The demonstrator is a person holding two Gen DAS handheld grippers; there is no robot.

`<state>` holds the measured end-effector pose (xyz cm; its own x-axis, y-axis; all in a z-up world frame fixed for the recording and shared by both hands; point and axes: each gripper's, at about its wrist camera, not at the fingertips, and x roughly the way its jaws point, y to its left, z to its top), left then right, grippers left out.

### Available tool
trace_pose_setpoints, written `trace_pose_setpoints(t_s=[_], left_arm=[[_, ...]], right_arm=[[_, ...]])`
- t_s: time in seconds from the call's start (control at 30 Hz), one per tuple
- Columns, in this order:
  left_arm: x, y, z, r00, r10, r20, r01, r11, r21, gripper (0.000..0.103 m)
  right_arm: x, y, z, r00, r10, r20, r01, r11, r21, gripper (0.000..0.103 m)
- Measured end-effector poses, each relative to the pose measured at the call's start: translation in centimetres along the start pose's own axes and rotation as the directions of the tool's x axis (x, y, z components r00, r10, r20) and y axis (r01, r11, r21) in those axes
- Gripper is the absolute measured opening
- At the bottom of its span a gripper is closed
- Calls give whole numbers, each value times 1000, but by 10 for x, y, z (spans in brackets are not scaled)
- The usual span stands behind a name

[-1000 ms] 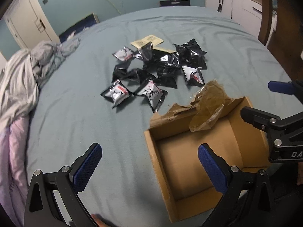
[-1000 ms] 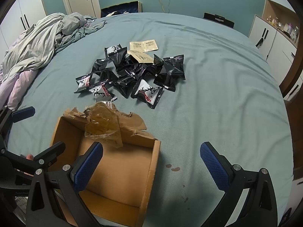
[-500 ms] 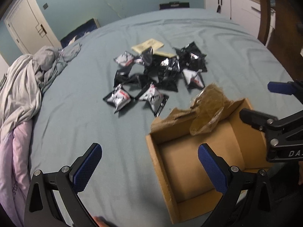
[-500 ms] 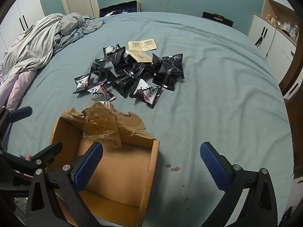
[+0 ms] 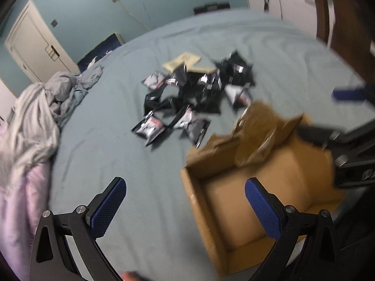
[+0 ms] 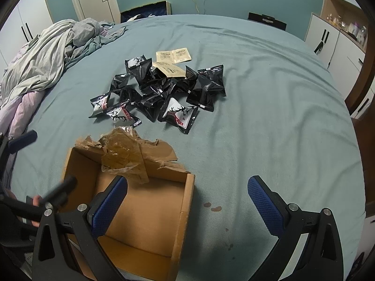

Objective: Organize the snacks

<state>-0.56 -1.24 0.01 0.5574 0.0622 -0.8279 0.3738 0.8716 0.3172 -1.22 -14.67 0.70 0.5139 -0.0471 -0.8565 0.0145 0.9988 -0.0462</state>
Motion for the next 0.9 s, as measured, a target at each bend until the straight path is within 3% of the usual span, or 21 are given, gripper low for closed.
trace_pose_setpoints(t_s=[0.07,0.27,0.43,0.53,0.67,0.73,0.8,0.9], left_arm=[[-1,-3,-2,1000,19,6,-19,999,25,103],[2,-2,-5,998,-55,-43,55,998,4,103],[1,-4,-5,1000,-20,-21,21,1000,14,103],[2,-3,-2,1000,-8,-1,8,1000,13,103],[9,2,0,998,-66,-25,66,998,0,103],[12,4,1,996,-82,-36,82,997,-2,103],[14,5,2,995,-85,-49,85,996,-5,103],[15,9,7,991,-121,-55,120,993,-23,103]], right_arm=[[-1,0,-1,1000,-2,5,2,1000,-3,103],[-5,-2,-1,1000,4,12,-4,1000,11,103],[-11,-4,1,1000,4,25,-4,1000,2,103],[-18,-6,7,998,-35,55,38,998,-41,103],[-29,-16,21,988,-91,125,103,990,-92,103],[-28,-30,31,990,-75,123,82,995,-51,103],[-16,-45,40,997,0,83,-2,1000,26,103],[6,-60,53,998,59,26,-61,993,99,103]])
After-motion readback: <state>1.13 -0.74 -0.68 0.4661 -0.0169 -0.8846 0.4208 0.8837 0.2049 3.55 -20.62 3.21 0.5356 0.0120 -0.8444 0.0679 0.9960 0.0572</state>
